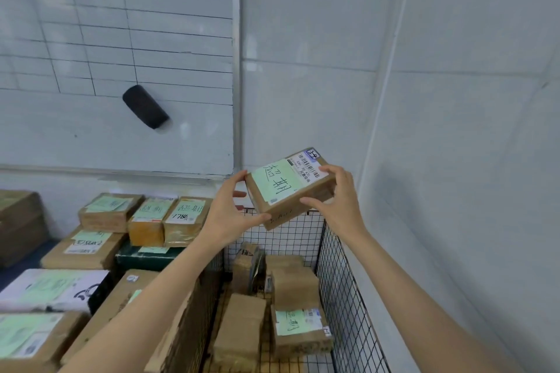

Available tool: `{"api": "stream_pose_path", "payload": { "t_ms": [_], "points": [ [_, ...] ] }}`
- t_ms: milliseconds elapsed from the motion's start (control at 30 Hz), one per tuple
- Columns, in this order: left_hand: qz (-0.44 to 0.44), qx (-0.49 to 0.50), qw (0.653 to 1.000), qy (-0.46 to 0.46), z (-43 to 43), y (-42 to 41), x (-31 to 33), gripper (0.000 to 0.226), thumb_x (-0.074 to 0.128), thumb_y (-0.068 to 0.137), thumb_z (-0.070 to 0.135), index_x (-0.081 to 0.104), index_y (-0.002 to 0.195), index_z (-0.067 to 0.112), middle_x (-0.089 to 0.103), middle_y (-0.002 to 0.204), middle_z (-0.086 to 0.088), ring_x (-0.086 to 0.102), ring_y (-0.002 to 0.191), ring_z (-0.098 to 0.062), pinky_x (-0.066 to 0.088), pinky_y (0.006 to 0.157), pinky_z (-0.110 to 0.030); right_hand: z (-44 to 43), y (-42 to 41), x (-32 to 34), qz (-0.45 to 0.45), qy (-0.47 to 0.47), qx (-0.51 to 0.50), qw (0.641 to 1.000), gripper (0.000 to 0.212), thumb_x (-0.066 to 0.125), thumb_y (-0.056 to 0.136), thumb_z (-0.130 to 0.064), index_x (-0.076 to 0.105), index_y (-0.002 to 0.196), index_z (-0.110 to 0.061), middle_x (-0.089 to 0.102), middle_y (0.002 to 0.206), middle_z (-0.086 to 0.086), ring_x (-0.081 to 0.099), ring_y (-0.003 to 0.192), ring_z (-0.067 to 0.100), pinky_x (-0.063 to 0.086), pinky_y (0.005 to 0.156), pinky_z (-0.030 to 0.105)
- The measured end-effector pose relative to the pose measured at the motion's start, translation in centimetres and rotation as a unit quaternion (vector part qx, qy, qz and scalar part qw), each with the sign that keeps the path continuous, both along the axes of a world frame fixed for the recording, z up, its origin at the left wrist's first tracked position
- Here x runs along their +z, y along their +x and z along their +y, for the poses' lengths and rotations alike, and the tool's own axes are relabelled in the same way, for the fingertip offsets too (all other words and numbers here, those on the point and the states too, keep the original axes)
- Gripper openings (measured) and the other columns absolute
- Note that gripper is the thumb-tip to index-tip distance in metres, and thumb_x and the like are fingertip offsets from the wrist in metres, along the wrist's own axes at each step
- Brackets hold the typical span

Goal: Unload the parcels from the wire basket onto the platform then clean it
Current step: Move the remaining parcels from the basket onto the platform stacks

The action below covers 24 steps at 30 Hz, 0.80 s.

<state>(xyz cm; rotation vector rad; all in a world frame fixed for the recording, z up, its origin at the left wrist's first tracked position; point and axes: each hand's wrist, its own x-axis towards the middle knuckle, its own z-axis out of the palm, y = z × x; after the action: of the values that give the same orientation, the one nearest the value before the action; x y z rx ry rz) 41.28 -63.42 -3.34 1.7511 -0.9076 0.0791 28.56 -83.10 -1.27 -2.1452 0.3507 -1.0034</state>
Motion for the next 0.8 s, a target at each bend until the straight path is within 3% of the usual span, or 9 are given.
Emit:
{"api": "stream_pose_path", "payload": {
  "t_ms": [133,233,400,500,567,733,800],
  "points": [
    [-0.019,-0.017,1.000,-0.008,0.5,0.1,1.0,0.106,0.094,0.060,0.029,0.035,0.148,0.026,0.040,0.141,0.007,0.039,0.126,-0.003,0.036,0.105,-0.030,-0.3,-0.1,1.0,-0.025,-0.007,0.031,0.999,0.075,0.088,0.070,-0.020,0.046,0.131,-0.029,0.041,0.136,-0.004,0.045,0.130,0.017,0.044,0.109,0.043],
    [-0.009,-0.037,0.999,-0.021,0.7,-0.5,2.0,0.101,0.094,0.058,0.022,0.038,0.143,0.028,0.038,0.138,0.006,0.040,0.122,0.007,0.036,0.109,-0.030,-0.2,-0.3,1.9,-0.048,-0.017,0.047,0.998,0.075,0.088,0.071,-0.018,0.046,0.131,-0.029,0.042,0.135,-0.005,0.044,0.130,0.013,0.043,0.110,0.040],
    [-0.005,-0.008,0.996,-0.091,0.5,-2.1,3.5,0.096,0.094,0.057,0.014,0.038,0.134,0.024,0.033,0.134,0.004,0.038,0.121,0.014,0.040,0.109,-0.023,1.2,-0.4,3.1,-0.100,0.028,0.033,0.994,0.085,0.085,0.075,-0.023,0.035,0.143,-0.032,0.040,0.145,-0.009,0.045,0.129,0.009,0.042,0.099,0.031],
    [-0.032,0.030,0.990,-0.133,0.0,-3.0,3.9,0.098,0.094,0.057,0.016,0.034,0.135,0.018,0.032,0.133,0.004,0.035,0.117,0.021,0.037,0.101,-0.007,2.7,-0.3,3.5,-0.110,0.079,0.043,0.990,0.092,0.084,0.077,-0.029,0.025,0.148,-0.034,0.043,0.143,-0.005,0.049,0.125,0.015,0.044,0.099,0.035],
    [-0.028,0.037,0.986,-0.157,-0.2,-3.5,4.2,0.098,0.095,0.058,0.017,0.033,0.134,0.021,0.037,0.134,0.004,0.038,0.118,0.017,0.035,0.095,-0.002,3.8,-0.3,3.7,-0.093,0.076,0.068,0.990,0.088,0.080,0.080,-0.032,0.024,0.148,-0.035,0.045,0.140,-0.007,0.049,0.125,0.014,0.044,0.101,0.037],
    [-0.022,0.044,0.980,-0.191,0.5,-4.5,5.0,0.102,0.095,0.058,0.023,0.029,0.135,0.031,0.043,0.135,0.010,0.041,0.127,0.001,0.039,0.104,-0.013,6.5,-0.4,4.4,-0.088,0.083,0.143,0.982,0.066,0.061,0.084,-0.047,0.032,0.141,-0.034,0.042,0.139,-0.024,0.045,0.132,0.010,0.044,0.103,0.023],
    [-0.024,0.041,0.981,-0.191,1.3,-4.8,5.2,0.106,0.095,0.058,0.025,0.027,0.139,0.033,0.042,0.135,0.013,0.041,0.128,0.002,0.039,0.106,-0.016,7.4,-0.4,4.6,-0.087,0.105,0.172,0.976,0.060,0.056,0.085,-0.050,0.032,0.139,-0.039,0.041,0.135,-0.034,0.049,0.127,0.004,0.046,0.103,0.028]
  ]
}}
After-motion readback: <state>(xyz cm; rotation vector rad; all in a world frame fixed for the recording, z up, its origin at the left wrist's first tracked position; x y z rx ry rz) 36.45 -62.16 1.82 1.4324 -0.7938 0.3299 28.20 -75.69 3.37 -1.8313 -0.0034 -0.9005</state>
